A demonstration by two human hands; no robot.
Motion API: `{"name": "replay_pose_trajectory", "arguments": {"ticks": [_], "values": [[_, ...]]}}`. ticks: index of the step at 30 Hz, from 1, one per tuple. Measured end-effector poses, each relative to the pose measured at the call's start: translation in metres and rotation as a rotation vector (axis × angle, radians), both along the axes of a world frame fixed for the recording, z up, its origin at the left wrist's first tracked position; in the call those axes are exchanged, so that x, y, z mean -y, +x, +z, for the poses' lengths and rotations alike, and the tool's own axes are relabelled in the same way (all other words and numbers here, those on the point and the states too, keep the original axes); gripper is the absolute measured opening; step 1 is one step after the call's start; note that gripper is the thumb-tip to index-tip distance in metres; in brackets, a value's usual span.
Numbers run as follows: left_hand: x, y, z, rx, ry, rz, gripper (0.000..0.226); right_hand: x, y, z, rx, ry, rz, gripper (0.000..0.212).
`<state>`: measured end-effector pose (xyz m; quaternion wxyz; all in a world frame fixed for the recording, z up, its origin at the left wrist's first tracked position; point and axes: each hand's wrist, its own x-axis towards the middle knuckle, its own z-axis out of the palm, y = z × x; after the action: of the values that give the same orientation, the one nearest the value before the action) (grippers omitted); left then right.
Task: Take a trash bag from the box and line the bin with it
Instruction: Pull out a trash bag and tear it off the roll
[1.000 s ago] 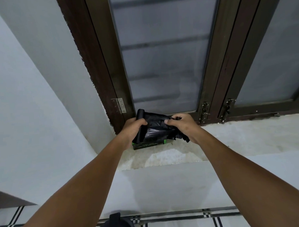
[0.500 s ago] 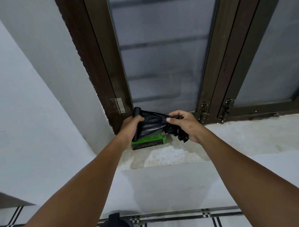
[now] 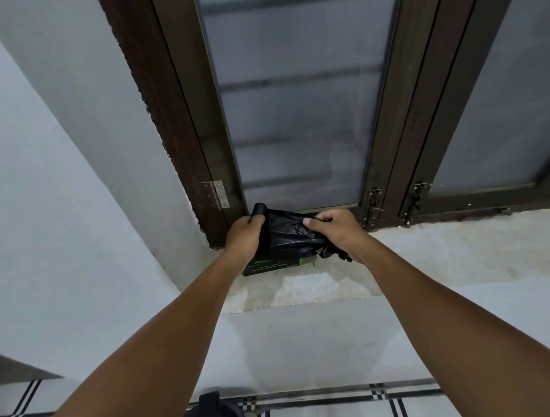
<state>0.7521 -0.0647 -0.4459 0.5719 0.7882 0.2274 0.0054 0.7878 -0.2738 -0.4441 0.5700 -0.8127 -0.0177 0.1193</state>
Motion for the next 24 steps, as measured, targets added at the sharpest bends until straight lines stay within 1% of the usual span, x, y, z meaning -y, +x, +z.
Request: {"name": "replay_pose_trajectory", "arguments": {"ticks": [2, 3, 7, 9, 12, 14, 16, 18, 20, 23, 24], "values": [[-0.003, 0.000, -0.004, 0.021, 0.083, -0.060, 0.034, 0.002, 0.001, -0.001, -0.005, 0.001, 0.002, 0.029], [-0.003, 0.000, -0.004, 0.024, 0.092, -0.073, 0.035, 0.002, 0.002, -0.002, -0.013, 0.010, 0.005, 0.029], [0.005, -0.003, 0.001, -0.014, 0.046, -0.111, 0.038, 0.001, 0.003, -0.004, -0.047, 0.017, 0.024, 0.035], [0.008, -0.004, 0.002, -0.049, 0.013, -0.141, 0.033, 0.000, 0.002, -0.004, -0.044, 0.027, 0.031, 0.038], [0.010, -0.006, 0.003, -0.059, -0.004, -0.135, 0.014, 0.000, 0.002, -0.003, -0.066, 0.034, 0.044, 0.038], [0.012, -0.006, 0.001, -0.045, -0.024, -0.120, 0.010, -0.001, 0.003, -0.004, -0.076, 0.035, 0.047, 0.037], [0.015, -0.005, -0.001, -0.023, -0.019, -0.103, 0.016, -0.003, 0.003, -0.005, -0.072, 0.031, 0.048, 0.037], [0.018, -0.003, -0.002, 0.010, -0.028, -0.091, 0.019, -0.003, 0.003, -0.005, -0.077, 0.035, 0.058, 0.032], [0.021, -0.002, -0.001, 0.034, -0.080, -0.067, 0.023, -0.004, 0.002, -0.004, -0.091, 0.049, 0.067, 0.027], [0.025, -0.001, 0.005, 0.001, -0.152, -0.042, 0.052, -0.006, 0.001, -0.004, -0.092, 0.051, 0.058, 0.024], [0.025, 0.000, 0.007, -0.019, -0.159, -0.043, 0.056, -0.007, 0.001, -0.003, -0.088, 0.046, 0.048, 0.024]]}}
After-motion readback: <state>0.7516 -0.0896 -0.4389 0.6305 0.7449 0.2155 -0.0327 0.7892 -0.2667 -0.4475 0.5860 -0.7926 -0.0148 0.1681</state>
